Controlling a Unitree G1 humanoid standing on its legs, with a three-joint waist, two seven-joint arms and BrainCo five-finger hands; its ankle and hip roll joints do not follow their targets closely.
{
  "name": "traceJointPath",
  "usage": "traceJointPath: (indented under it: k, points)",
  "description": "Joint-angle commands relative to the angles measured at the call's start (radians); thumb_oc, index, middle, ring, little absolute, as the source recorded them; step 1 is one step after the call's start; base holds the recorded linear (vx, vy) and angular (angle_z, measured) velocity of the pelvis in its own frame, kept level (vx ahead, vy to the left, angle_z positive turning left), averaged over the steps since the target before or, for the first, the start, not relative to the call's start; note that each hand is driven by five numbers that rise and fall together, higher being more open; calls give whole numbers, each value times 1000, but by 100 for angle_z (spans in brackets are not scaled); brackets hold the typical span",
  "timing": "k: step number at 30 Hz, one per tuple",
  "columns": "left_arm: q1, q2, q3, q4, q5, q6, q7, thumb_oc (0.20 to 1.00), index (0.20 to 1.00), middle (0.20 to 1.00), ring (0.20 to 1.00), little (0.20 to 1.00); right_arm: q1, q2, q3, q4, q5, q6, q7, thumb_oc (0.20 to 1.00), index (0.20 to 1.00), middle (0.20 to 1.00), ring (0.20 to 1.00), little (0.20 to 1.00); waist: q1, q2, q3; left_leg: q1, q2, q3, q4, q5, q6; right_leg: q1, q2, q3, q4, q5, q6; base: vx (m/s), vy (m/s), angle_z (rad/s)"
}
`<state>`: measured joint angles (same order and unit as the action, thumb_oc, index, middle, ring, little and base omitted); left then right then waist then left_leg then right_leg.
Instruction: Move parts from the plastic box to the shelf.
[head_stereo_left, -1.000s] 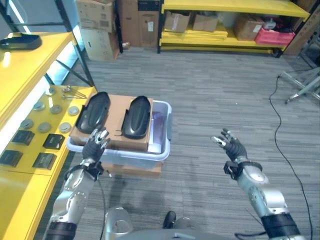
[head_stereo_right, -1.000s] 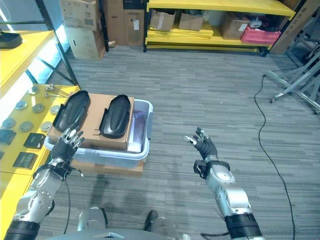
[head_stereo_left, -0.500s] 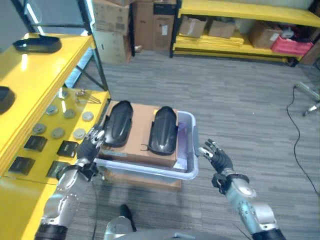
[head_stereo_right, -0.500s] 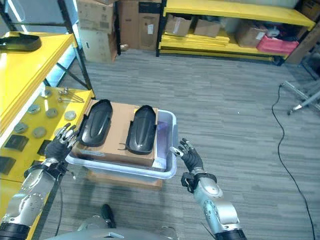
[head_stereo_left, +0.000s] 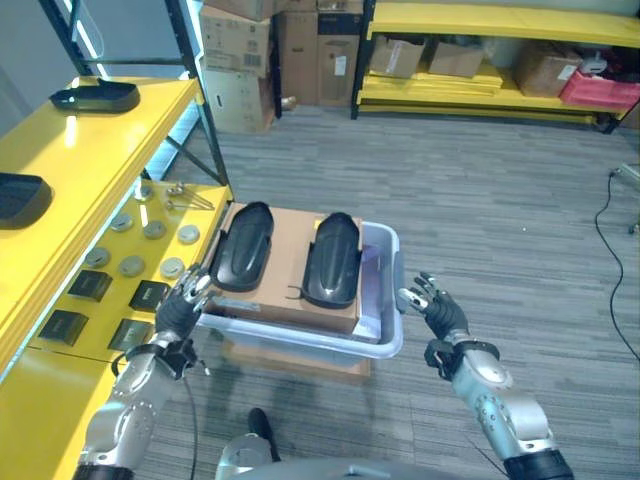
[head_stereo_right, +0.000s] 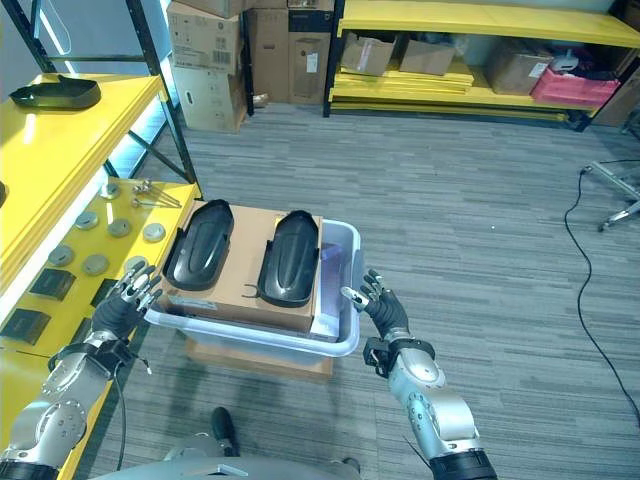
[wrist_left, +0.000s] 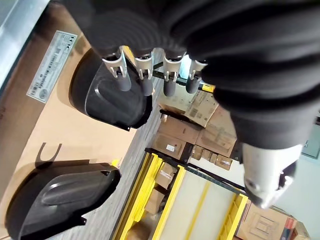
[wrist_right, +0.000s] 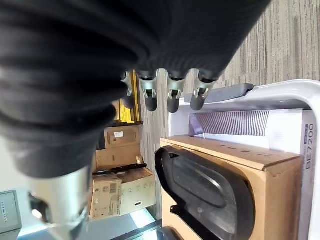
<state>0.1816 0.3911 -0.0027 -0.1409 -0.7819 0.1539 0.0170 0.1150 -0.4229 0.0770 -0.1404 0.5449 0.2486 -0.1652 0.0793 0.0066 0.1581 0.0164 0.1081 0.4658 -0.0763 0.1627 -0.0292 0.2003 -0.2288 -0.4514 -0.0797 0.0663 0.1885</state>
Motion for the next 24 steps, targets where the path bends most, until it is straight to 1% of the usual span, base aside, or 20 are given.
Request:
traceJointPath:
  k: [1, 2, 3, 5, 7, 8, 10, 11, 12, 13, 14, 17, 18, 19, 22, 23, 24]
  points:
    - [-34, 10, 34, -58, 18, -66, -10, 1000, 1000, 1000, 1000, 1000, -34, -23, -33, -39, -47, -46, -21, 1000, 1000, 1000, 1000, 1000, 14, -3, -8, 32, 45, -33, 78, -127, -48, -59, 42, -36, 57, -68, -31, 56, 15, 1]
    - [-31, 10, 41, -62, 15, -75, -8, 1000, 1000, 1000, 1000, 1000, -34, -29, -41, -41, -81, -62, -20, 1000, 1000, 1000, 1000, 1000, 17, -2, -8, 32, 45, -36, 79, -128, -48, -55, 42, -35, 54, -68, -31, 93, 33, 3]
    - [-27, 12, 52, -74, 20, -85, -4, 1000, 1000, 1000, 1000, 1000, -42, -35, -48, -45, -122, -93, -27, 1000, 1000, 1000, 1000, 1000, 22, 0, -7, 32, 46, -41, 81, -128, -49, -51, 42, -37, 54, -69, -31, 131, 51, 4]
    - [-23, 23, 64, -89, 18, -92, -6, 1000, 1000, 1000, 1000, 1000, -68, -44, -51, -51, -174, -128, -65, 1000, 1000, 1000, 1000, 1000, 36, 4, -7, 26, 47, -50, 89, -131, -51, -49, 40, -42, 59, -73, -32, 128, 58, 3]
    - [-22, 30, 70, -98, 17, -102, -16, 1000, 1000, 1000, 1000, 1000, -109, -55, -54, -48, -206, -139, -119, 1000, 1000, 1000, 1000, 1000, 53, 10, -5, 14, 48, -62, 101, -133, -53, -49, 35, -51, 66, -76, -31, 117, 76, 0]
    - [-21, 36, 74, -108, 10, -102, -34, 1000, 1000, 1000, 1000, 1000, -141, -65, -61, -36, -211, -148, -158, 1000, 1000, 1000, 1000, 1000, 71, 15, -3, -1, 49, -75, 114, -134, -55, -51, 29, -59, 74, -78, -31, 100, 78, 2]
    - [-22, 43, 78, -118, -3, -107, -63, 1000, 1000, 1000, 1000, 1000, -173, -77, -70, -11, -236, -159, -199, 1000, 1000, 1000, 1000, 1000, 90, 22, 3, -28, 51, -91, 133, -135, -59, -59, 21, -71, 84, -80, -29, 69, 71, 14]
    - [-23, 45, 78, -119, -7, -107, -69, 1000, 1000, 1000, 1000, 1000, -179, -79, -72, -2, -236, -163, -205, 1000, 1000, 1000, 1000, 1000, 94, 24, 5, -34, 51, -95, 137, -135, -59, -62, 19, -73, 87, -80, -28, 29, 73, 31]
    - [-25, 53, 78, -126, -21, -113, -91, 1000, 1000, 1000, 1000, 1000, -203, -88, -81, 35, -265, -174, -256, 1000, 1000, 1000, 1000, 1000, 112, 32, 11, -56, 52, -109, 146, -132, -60, -73, 10, -82, 97, -78, -25, -6, 54, 35]
    - [-30, 57, 77, -130, -23, -116, -97, 1000, 1000, 1000, 1000, 1000, -221, -94, -82, 59, -278, -181, -279, 1000, 1000, 1000, 1000, 1000, 119, 36, 14, -71, 52, -116, 151, -131, -61, -82, 5, -88, 103, -78, -22, -107, 84, 40]
    - [-56, 71, 68, -133, -46, -129, -109, 1000, 1000, 1000, 1000, 1000, -272, -102, -86, 148, -293, -208, -361, 1000, 1000, 1000, 1000, 1000, 142, 49, 28, -109, 53, -134, 153, -124, -62, -110, -9, -106, 118, -76, -16, -131, 65, 37]
    - [-72, 80, 67, -140, -64, -128, -125, 1000, 1000, 1000, 1000, 1000, -328, -108, -91, 268, -299, -218, -448, 1000, 1000, 1000, 1000, 1000, 167, 62, 47, -127, 44, -156, 140, -112, -60, -120, -20, -129, 131, -81, -13, -51, 91, 54]
    - [-67, 82, 67, -146, -68, -126, -135, 1000, 1000, 1000, 1000, 1000, -336, -114, -98, 296, -302, -222, -458, 1000, 1000, 1000, 1000, 1000, 174, 66, 52, -128, 38, -162, 139, -112, -56, -119, -24, -136, 135, -83, -13, 22, 141, 59]
    - [-57, 86, 69, -157, -74, -117, -152, 1000, 1000, 1000, 1000, 1000, -351, -125, -106, 345, -307, -224, -471, 1000, 1000, 1000, 1000, 1000, 191, 74, 60, -133, 28, -175, 138, -113, -50, -120, -34, -148, 147, -86, -13, 17, 130, 33]
    - [-42, 93, 65, -158, -77, -119, -175, 1000, 1000, 1000, 1000, 1000, -375, -145, -111, 420, -293, -229, -477, 1000, 1000, 1000, 1000, 1000, 213, 88, 72, -143, 8, -200, 140, -114, -42, -121, -51, -164, 167, -92, -14, 12, 121, 41]
    - [-31, 97, 60, -156, -81, -126, -190, 1000, 1000, 1000, 1000, 1000, -384, -153, -106, 456, -285, -232, -492, 1000, 1000, 1000, 1000, 1000, 227, 96, 78, -150, -7, -217, 140, -117, -36, -121, -61, -172, 177, -95, -15, 22, 125, 45]
    - [-28, 99, 59, -155, -82, -129, -192, 1000, 1000, 1000, 1000, 1000, -385, -155, -105, 466, -273, -229, -497, 1000, 1000, 1000, 1000, 1000, 232, 99, 80, -152, -13, -224, 140, -118, -33, -122, -64, -174, 181, -95, -15, 28, 132, 27]
